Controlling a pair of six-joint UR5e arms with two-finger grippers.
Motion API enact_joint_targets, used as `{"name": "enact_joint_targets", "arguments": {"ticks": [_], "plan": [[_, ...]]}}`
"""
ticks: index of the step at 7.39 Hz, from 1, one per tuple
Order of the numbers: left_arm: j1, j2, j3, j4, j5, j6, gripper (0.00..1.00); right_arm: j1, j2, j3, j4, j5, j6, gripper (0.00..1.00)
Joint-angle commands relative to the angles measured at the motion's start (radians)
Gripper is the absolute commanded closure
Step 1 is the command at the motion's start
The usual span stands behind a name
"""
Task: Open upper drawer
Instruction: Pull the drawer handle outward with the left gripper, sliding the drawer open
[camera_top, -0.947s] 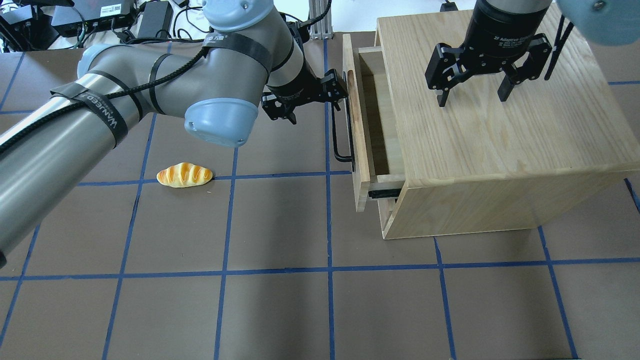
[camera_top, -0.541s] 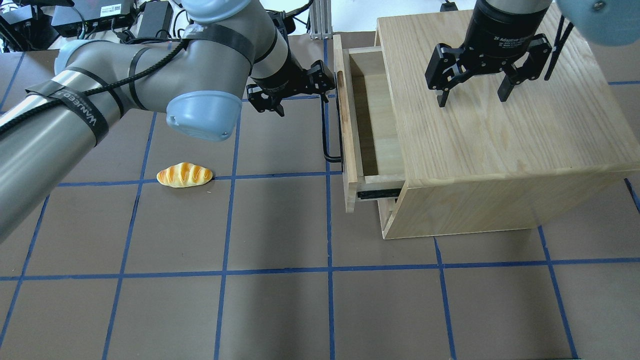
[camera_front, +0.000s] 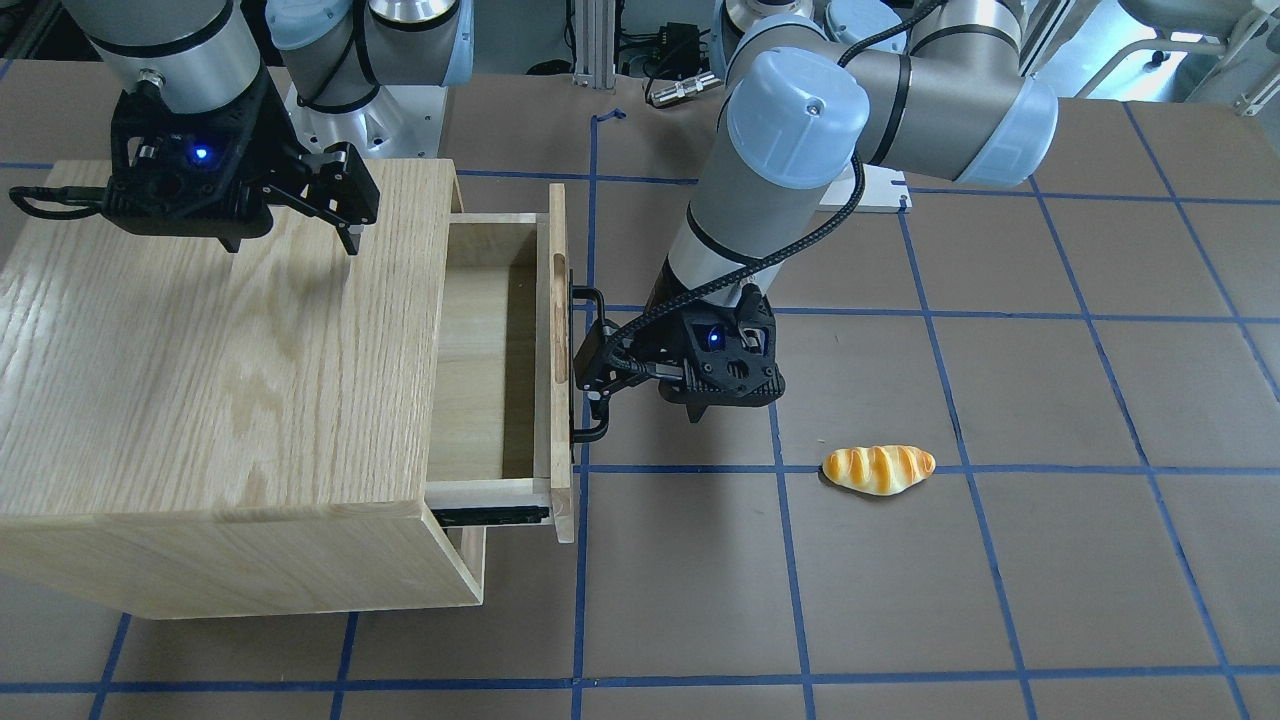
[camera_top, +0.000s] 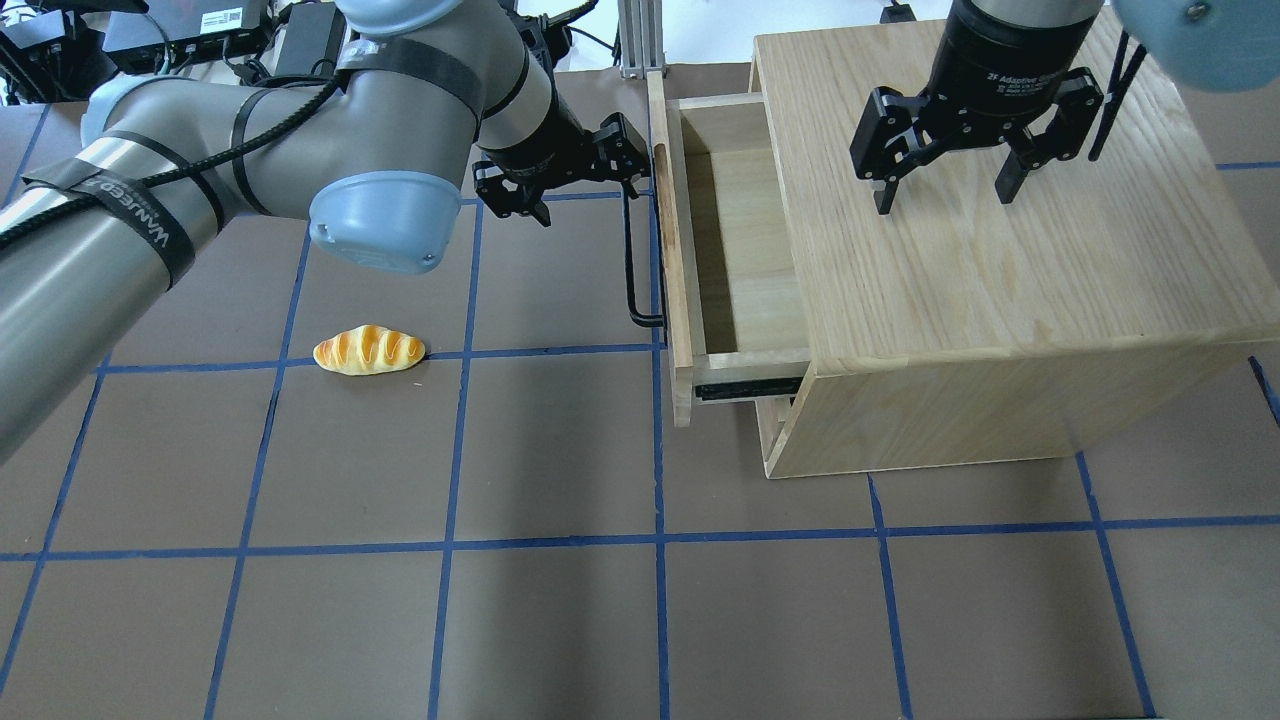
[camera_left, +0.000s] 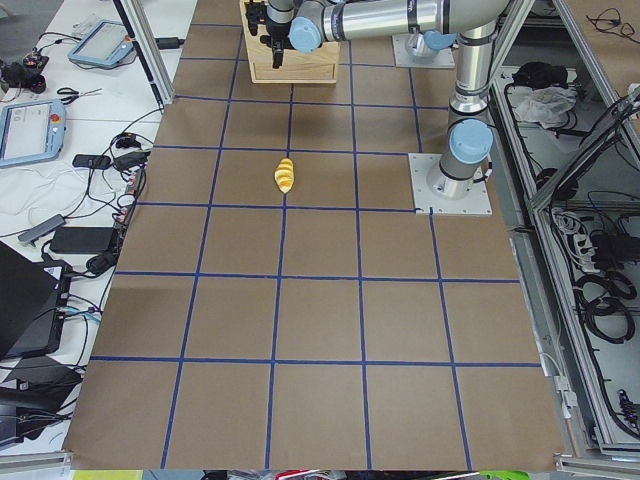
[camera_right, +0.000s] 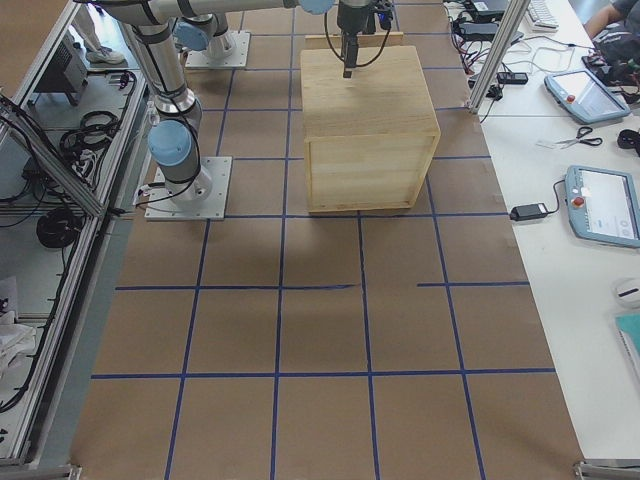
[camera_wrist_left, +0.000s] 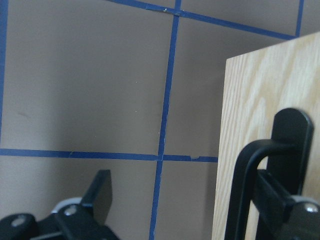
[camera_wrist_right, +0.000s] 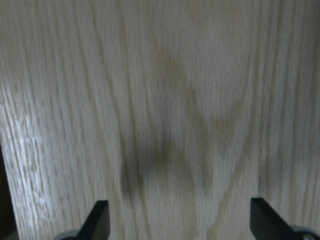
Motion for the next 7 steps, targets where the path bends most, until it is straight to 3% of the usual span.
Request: {"name": "enact_joint_targets", "arguments": {"ticks": [1,3,7], "plan": [[0.002,0.003,-0.013,-0.001,0.006,0.005,0.0,0.0,0.0,-0.001,0.0,0.0,0.0,0.0],[0.01,0.01,-0.057,0.017,0.06,0.05,0.0,0.0,0.0,0.001,0.0,0.0,0.0,0.0],[0.036,0.034,-0.06,-0.001,0.058,0.1,0.0,0.0,0.0,0.001,0.0,0.0,0.0,0.0]]}}
